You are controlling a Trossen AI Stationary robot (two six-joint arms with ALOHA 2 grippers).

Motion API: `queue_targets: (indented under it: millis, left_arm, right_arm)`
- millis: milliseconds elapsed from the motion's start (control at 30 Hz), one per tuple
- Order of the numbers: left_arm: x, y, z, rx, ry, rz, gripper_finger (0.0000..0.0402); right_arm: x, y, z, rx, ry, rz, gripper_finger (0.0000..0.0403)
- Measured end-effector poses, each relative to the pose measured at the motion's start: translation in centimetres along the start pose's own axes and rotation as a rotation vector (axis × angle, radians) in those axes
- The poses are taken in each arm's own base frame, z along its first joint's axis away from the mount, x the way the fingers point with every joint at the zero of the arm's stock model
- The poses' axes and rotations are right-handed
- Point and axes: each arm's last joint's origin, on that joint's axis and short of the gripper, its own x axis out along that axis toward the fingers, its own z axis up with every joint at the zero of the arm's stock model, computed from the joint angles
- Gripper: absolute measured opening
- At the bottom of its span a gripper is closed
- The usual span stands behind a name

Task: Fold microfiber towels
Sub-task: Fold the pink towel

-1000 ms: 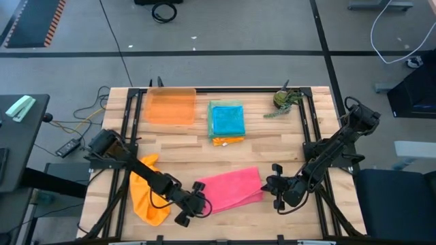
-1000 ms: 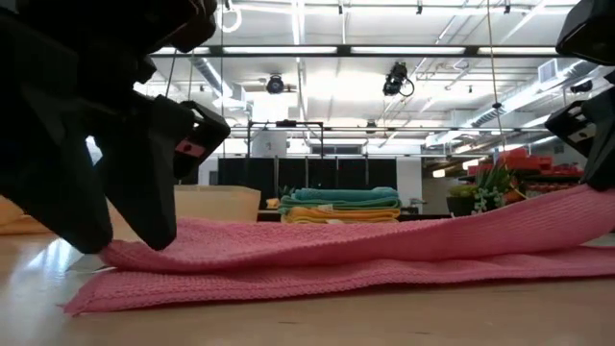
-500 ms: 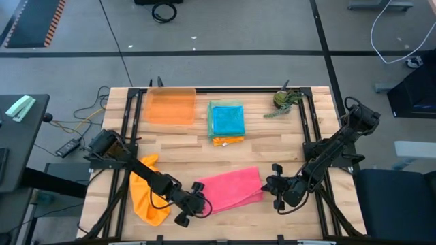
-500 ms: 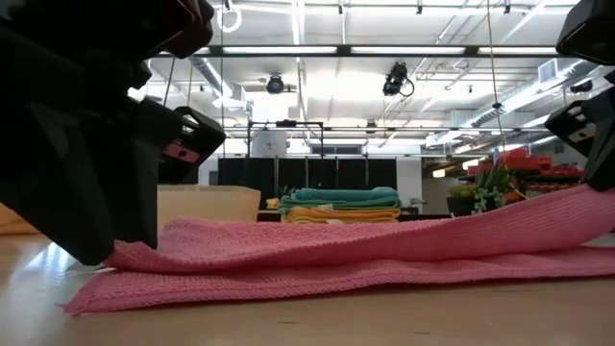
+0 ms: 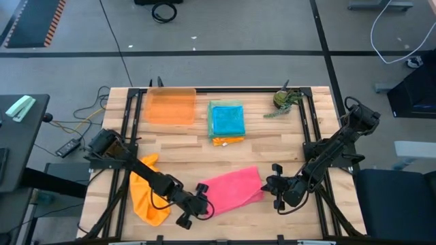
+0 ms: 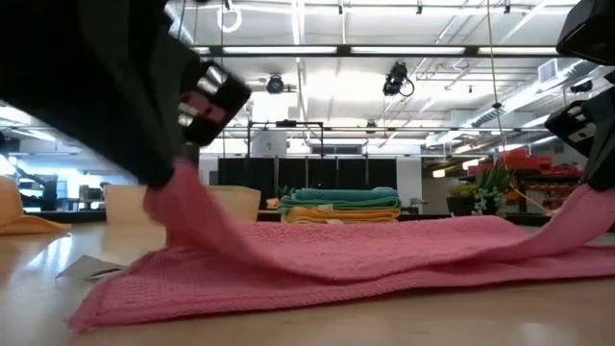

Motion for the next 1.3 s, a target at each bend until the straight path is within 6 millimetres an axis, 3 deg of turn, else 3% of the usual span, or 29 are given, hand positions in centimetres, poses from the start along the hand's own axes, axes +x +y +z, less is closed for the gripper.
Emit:
queue_targets:
  millis: [233,500,700,967,1200,1300]
  left_arm:
    - [-0.5,-1.2,2.2,0.059,-0.010,-0.036,0.0006]
    - [-0.2,-1.7,1.6,0.044,0.013,-0.049,0.0011]
    - [-0.1,-1.8,2.4,0.036,-0.068,-0.061,0.0008]
    - [1.5,-1.9,1.3,0.000,-0.042,-0.077,0.0049]
    - [1.3,-1.7,1.5,-0.018,-0.043,-0.074,0.0107]
    - [0.4,-0.8,2.0,-0.031,-0.022,-0.054,0.0128]
  right_arm:
    - [0.0,0.0,0.0,-0.004,0.001,-0.001,0.0005]
    - [0.0,0.0,0.0,-0.013,-0.003,-0.008,0.0005]
    - [0.1,-0.2,0.1,-0.008,-0.004,-0.013,0.0005]
    - [0.3,-0.5,0.2,-0.003,0.002,-0.030,0.0005]
    - [0.3,-0.5,0.2,-0.003,0.004,-0.032,0.0005]
    - [0.3,-0.5,0.2,-0.002,0.006,-0.030,0.0005]
